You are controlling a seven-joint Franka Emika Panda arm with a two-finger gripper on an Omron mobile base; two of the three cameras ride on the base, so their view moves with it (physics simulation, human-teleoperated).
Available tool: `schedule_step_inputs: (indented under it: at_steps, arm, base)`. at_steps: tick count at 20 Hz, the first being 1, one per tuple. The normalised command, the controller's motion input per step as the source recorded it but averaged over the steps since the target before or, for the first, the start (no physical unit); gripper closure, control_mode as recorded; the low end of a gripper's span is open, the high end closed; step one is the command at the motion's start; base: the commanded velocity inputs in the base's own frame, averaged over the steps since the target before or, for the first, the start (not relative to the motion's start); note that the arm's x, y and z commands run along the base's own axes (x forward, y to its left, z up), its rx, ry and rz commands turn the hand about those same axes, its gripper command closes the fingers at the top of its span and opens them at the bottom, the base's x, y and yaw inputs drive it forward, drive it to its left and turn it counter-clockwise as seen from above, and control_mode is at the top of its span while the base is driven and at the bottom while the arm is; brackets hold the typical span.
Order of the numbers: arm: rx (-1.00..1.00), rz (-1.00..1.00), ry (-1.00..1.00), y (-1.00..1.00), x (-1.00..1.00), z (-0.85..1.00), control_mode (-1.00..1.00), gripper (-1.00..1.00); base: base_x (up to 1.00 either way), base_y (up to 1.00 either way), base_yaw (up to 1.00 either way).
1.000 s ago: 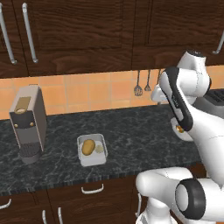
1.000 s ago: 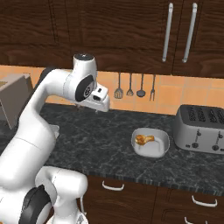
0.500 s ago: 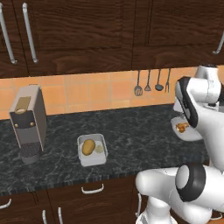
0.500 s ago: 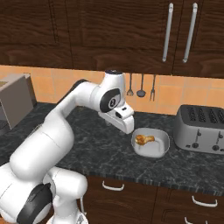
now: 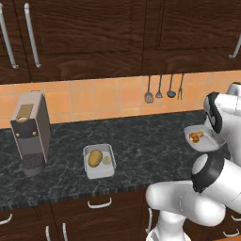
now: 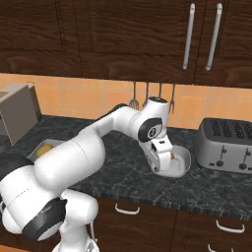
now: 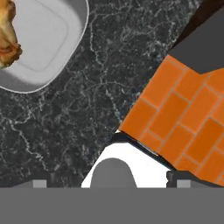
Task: Take the meat container that has the chicken drumstick and place it on the second highest rack of the freezer. Then take the vegetable container that has the garlic and potato and place it on the highest rack of the freezer.
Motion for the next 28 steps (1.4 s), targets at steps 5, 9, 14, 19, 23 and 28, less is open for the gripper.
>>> schedule_step_inputs:
  at_steps: [5,9,14,19,23,28]
  arm:
    - [0.01,-0.16,0.0,-0.4,0.14,-0.29,-1.0,-1.0]
    - [0.0,-0.15,0.0,-0.25,0.28,-0.3,-1.0,-1.0]
    - [0.0,-0.09,-0.01,-0.08,0.37,-0.35,-1.0,-1.0]
    - [0.0,-0.04,-0.04,0.0,0.17,-0.45,-1.0,-1.0]
    - [-0.02,-0.03,-0.08,-0.04,0.08,-0.43,-1.0,-1.0]
    - [-0.05,-0.06,-0.07,-0.13,0.1,-0.28,-1.0,-1.0]
  base:
    - [0.0,0.0,0.0]
    - [0.0,0.0,0.0]
    - [0.0,0.0,0.0]
    - [0.0,0.0,0.0]
    - [0.0,0.0,0.0]
    - [0.0,0.0,0.0]
